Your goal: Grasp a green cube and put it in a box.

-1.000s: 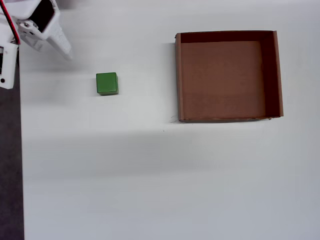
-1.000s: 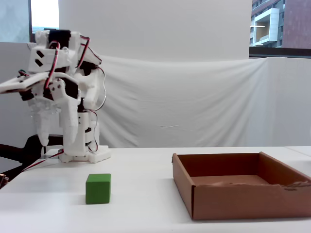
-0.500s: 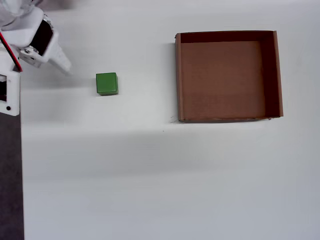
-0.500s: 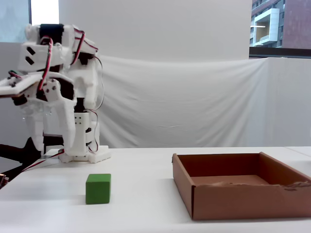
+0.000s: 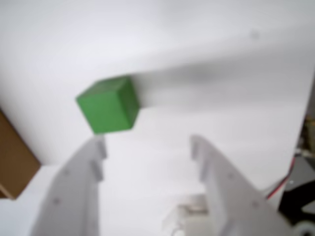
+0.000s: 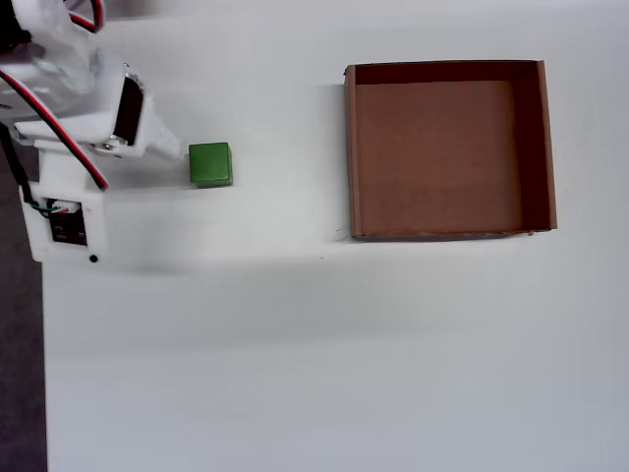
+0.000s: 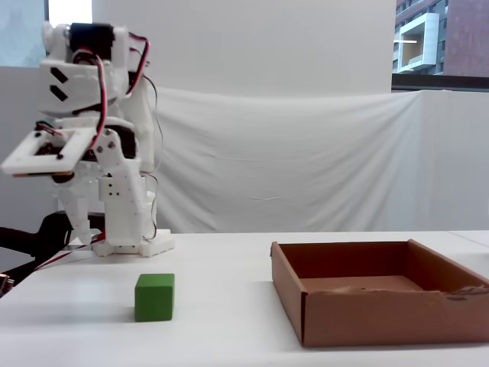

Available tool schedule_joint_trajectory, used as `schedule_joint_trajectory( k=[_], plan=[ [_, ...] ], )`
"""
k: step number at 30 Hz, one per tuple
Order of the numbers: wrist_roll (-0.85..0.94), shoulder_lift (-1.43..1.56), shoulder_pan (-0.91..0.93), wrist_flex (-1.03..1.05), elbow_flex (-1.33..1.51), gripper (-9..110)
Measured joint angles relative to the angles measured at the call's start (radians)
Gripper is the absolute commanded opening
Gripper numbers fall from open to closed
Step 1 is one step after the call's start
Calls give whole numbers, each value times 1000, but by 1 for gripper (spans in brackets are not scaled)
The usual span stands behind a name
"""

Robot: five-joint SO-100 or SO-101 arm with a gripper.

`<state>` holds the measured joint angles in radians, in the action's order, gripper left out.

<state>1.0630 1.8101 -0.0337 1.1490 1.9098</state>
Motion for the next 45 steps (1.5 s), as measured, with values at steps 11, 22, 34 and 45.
schedule_joint_trajectory(
  k=[11, 22, 34, 45],
  plan=[
    [-2, -199, -34, 9, -153, 23],
    [-48, -301, -115, 14, -225, 23],
    [-91, -374, -169, 14, -225, 23],
    [-103, -394, -181, 2, -201, 23]
  ],
)
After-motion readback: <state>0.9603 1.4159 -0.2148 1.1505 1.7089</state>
